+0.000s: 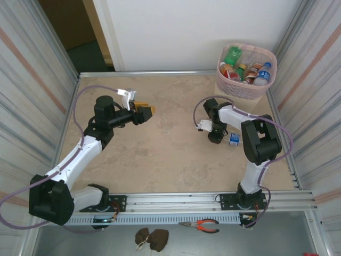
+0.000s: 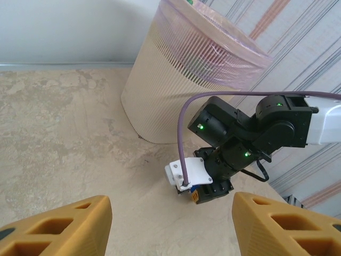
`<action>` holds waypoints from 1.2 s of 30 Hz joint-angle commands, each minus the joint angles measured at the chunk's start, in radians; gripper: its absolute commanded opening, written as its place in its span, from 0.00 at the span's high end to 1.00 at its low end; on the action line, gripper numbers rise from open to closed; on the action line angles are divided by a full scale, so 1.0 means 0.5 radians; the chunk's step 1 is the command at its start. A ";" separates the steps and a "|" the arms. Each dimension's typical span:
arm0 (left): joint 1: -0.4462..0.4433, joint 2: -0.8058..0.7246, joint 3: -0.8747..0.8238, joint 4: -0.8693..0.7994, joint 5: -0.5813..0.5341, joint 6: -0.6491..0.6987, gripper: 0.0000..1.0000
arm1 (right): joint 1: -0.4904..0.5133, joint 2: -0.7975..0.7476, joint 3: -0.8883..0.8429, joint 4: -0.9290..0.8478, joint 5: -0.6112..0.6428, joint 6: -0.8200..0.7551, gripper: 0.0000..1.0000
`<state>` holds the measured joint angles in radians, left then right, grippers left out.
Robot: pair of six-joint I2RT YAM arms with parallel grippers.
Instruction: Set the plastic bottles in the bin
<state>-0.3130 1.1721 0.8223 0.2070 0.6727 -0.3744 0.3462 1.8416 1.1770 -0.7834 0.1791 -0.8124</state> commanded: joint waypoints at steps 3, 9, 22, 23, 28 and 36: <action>0.013 -0.061 -0.006 0.010 0.036 0.021 0.38 | -0.027 -0.087 -0.023 0.013 -0.032 -0.041 0.71; 0.014 -0.059 0.000 0.003 0.033 0.019 0.38 | -0.054 -0.242 -0.001 -0.028 -0.220 0.012 0.76; 0.015 -0.056 -0.009 0.020 0.029 0.000 0.38 | -0.319 -0.729 0.133 -0.013 -1.549 0.373 0.76; 0.015 -0.056 -0.011 0.022 0.027 -0.003 0.38 | -0.351 -0.764 0.140 0.016 -1.667 0.429 0.76; 0.015 -0.059 -0.018 0.028 0.022 -0.009 0.39 | -0.491 -0.917 0.156 0.310 -2.099 0.849 0.76; 0.015 -0.060 -0.016 0.046 0.026 -0.023 0.39 | -0.604 -1.118 0.146 1.135 -2.165 1.907 0.80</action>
<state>-0.3130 1.1721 0.8223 0.2077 0.6724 -0.3759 0.0551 1.3262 1.2270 -0.4202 -0.8612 -0.1310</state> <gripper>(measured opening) 0.613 0.324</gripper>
